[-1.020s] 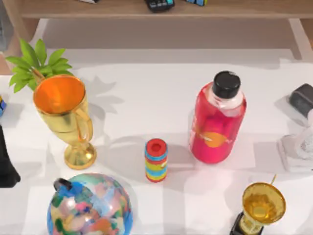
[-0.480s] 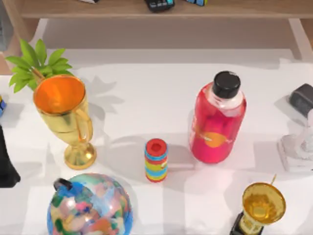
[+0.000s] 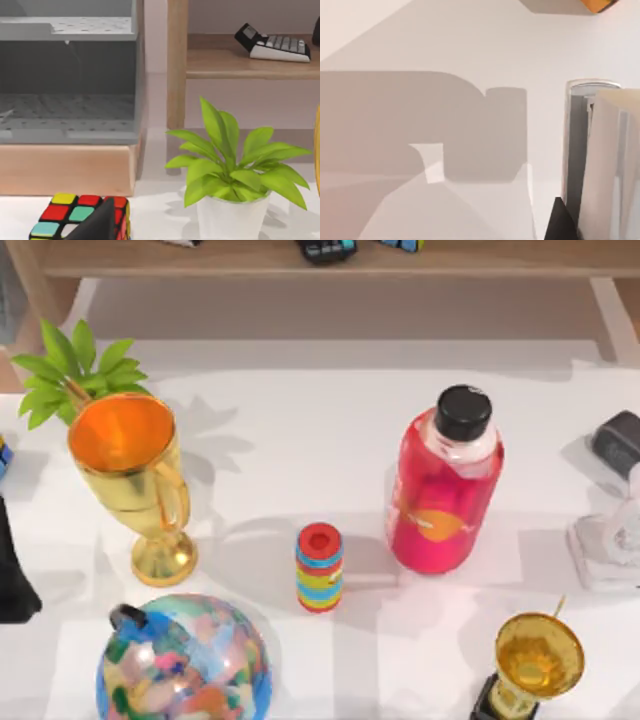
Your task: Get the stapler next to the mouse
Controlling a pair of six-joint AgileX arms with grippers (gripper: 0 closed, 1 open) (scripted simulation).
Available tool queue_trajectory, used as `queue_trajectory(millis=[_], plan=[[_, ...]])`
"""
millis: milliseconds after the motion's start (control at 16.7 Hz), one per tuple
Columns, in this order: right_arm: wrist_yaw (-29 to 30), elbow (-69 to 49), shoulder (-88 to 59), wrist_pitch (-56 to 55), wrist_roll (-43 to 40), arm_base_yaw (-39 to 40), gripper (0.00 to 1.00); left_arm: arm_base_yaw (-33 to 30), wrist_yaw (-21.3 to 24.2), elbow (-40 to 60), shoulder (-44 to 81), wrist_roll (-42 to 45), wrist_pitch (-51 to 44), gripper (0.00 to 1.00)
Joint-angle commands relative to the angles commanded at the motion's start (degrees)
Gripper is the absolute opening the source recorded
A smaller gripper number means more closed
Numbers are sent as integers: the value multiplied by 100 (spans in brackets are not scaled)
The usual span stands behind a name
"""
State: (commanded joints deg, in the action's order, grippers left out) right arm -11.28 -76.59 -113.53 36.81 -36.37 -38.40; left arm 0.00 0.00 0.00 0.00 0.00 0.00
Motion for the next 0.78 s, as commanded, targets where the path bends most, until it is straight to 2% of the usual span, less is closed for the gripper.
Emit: queue_trajectory(millis=[420, 780], plan=[[23, 140, -159, 23, 2, 21, 0, 0, 0, 0, 0, 0, 0, 100], [23, 140, -159, 23, 2, 21, 45, 0, 0, 0, 0, 0, 0, 100]])
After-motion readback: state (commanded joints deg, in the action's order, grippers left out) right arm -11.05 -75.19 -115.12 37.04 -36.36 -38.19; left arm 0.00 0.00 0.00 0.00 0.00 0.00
